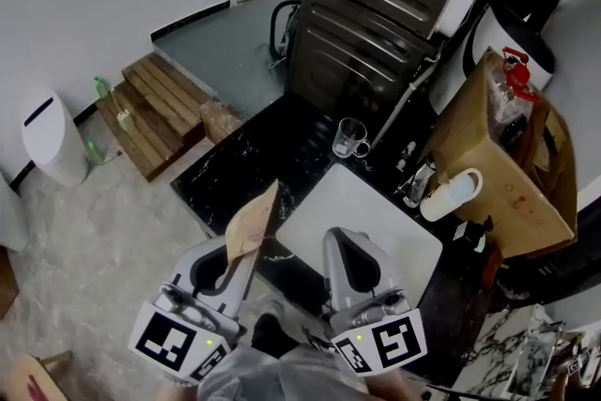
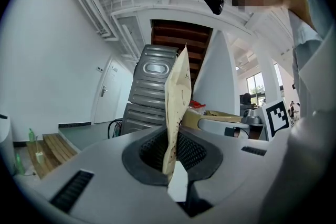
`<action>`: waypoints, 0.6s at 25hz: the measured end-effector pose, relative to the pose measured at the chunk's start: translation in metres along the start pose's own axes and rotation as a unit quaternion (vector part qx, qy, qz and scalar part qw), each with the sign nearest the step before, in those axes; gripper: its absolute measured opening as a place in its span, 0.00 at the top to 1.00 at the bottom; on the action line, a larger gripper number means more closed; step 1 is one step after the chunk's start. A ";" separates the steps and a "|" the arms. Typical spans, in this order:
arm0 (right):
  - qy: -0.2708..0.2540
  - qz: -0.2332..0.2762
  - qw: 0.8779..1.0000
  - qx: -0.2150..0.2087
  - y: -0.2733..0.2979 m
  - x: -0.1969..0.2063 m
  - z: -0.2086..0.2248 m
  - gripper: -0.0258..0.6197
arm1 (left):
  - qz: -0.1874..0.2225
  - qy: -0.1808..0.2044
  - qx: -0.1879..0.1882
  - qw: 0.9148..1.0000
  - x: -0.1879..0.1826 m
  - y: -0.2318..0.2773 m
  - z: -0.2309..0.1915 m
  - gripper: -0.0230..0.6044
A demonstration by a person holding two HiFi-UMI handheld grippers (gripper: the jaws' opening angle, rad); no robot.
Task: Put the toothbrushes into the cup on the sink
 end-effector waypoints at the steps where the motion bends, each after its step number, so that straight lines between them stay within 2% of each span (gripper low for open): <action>1: 0.001 0.000 1.000 0.004 0.003 0.001 0.007 0.96 | 0.000 0.000 0.003 1.000 0.000 0.009 -0.001 0.91; 7: 0.002 -0.009 1.000 0.023 0.014 0.006 0.041 0.96 | -0.001 -0.005 0.026 1.000 -0.001 0.056 -0.004 0.91; 15: 0.002 -0.015 0.998 0.056 0.005 0.006 0.062 0.96 | -0.004 0.000 0.065 0.998 -0.005 0.095 0.007 0.91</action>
Point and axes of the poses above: the fingertips, and each gripper's own axes: y forward along the fingers, z to its right, x out of its underside, the point moved 8 cm from there along -y, backward along the fingers, and after that the axes turned 7 degrees about -x, right-handed, at the moved point
